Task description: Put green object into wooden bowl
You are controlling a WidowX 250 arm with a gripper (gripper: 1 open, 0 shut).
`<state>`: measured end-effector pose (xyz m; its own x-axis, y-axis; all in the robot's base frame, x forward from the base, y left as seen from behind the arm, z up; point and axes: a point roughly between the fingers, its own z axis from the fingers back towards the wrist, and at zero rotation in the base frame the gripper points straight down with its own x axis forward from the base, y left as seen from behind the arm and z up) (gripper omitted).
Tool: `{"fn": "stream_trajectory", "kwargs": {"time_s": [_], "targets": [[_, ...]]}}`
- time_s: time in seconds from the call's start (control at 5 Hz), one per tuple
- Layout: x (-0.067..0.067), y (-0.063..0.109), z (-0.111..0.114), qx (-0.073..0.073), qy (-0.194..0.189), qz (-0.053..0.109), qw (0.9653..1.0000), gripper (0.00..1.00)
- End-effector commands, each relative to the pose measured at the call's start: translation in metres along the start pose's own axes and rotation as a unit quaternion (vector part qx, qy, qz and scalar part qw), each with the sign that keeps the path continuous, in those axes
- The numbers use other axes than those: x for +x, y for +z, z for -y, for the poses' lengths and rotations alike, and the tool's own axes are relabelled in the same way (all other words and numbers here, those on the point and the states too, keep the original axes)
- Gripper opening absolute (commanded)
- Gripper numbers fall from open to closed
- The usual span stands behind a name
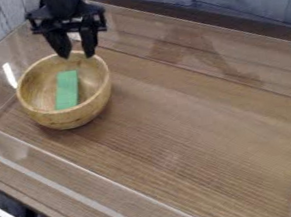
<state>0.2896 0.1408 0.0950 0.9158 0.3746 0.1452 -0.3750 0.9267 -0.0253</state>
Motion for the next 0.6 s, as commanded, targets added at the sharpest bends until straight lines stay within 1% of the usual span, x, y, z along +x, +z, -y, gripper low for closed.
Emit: {"fn": "stream_trajectory", "kwargs": {"time_s": [0.0, 0.2, 0.4], "targets": [[0.0209, 0.0293, -0.0038, -0.006, -0.017, 0.027, 0.9995, 0.00], [0.0251, 0.0335, -0.0015, -0.007, -0.020, 0.025, 0.9995, 0.00], [0.0262, 0.0355, -0.0036, -0.006, -0.021, 0.022, 0.9995, 0.00]]}}
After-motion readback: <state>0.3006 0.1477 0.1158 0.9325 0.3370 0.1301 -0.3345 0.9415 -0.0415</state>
